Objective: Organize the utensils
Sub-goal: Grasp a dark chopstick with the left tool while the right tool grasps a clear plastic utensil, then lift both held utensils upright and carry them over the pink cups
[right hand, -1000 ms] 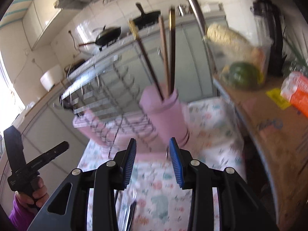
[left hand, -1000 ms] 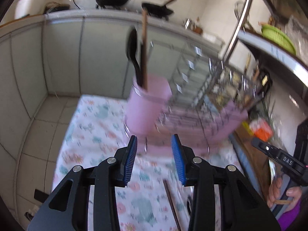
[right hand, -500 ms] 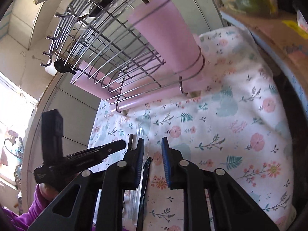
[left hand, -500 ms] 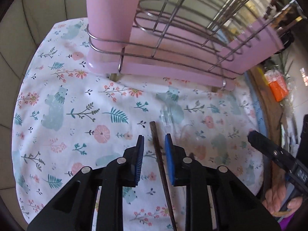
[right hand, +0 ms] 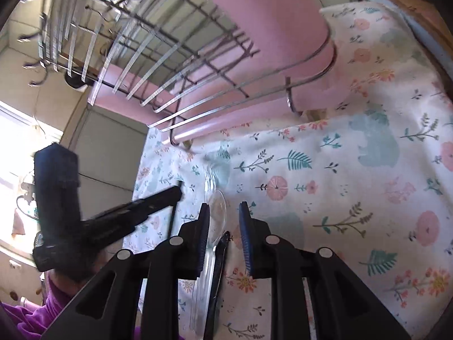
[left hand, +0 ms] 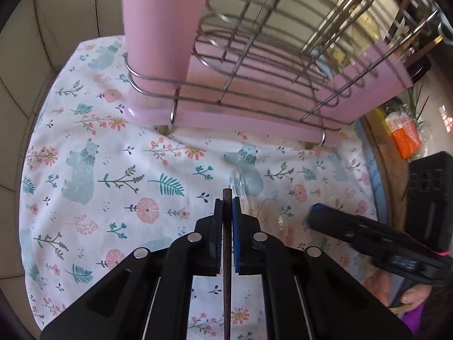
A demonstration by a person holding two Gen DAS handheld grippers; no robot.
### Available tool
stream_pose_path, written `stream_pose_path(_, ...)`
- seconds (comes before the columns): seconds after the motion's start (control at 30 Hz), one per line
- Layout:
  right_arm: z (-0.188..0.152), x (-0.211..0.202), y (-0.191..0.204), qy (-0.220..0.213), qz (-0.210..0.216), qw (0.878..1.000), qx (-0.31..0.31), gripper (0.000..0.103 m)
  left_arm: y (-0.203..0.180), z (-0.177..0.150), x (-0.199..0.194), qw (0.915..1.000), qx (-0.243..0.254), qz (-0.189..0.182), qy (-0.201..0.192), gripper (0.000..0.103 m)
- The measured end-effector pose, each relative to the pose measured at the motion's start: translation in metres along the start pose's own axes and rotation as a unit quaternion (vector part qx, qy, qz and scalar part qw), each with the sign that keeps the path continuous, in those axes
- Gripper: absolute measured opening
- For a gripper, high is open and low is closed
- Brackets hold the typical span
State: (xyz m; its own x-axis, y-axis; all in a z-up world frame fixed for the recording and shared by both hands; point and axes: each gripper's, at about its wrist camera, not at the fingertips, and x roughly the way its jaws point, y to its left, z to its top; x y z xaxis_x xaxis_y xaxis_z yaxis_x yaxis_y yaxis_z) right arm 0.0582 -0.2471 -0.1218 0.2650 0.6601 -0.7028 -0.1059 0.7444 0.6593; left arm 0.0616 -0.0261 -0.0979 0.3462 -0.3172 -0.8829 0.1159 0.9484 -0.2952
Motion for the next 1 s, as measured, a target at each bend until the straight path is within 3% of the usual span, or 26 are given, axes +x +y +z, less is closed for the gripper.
stream_pose_path(0.27, 0.004, 0.033, 0.014, 0.019, -0.033, 0.998, -0.040, 0.019, 0.012, 0.000, -0.023, 0.9995, -0.013, -0.018, -0.023, 0.005)
stream_pose_path(0.33, 0.004, 0.035, 0.016, 0.014, -0.044, 0.998, -0.045, 0.003, 0.015, 0.000, -0.027, 0.9993, -0.016, -0.019, -0.027, 0.005)
stream_pose_path(0.4, 0.002, 0.035, 0.015, 0.007, -0.034, 0.999, -0.039, 0.002, 0.015, -0.002, -0.033, 0.9990, -0.018, -0.025, -0.033, 0.005)
stream_pose_path(0.57, -0.006, -0.005, 0.015, -0.052, -0.021, 0.998, -0.032, 0.002, 0.017, -0.004, -0.058, 0.9965, -0.018, -0.039, -0.072, 0.005)
stream_pose_path(0.73, -0.014, -0.053, 0.023, -0.133, -0.036, 0.990, -0.040, 0.002, 0.012, -0.005, -0.085, 0.9910, -0.012, -0.046, -0.125, 0.005)
stream_pose_path(0.83, -0.018, -0.085, 0.032, -0.187, -0.055, 0.979, -0.055, 0.002, 0.011, -0.007, -0.109, 0.9842, -0.009, -0.048, -0.170, 0.005)
stream_pose_path(1.0, -0.020, -0.141, 0.051, -0.283, -0.086, 0.951, -0.085, 0.002, 0.009, -0.006, -0.150, 0.9675, -0.009, -0.046, -0.248, 0.005)
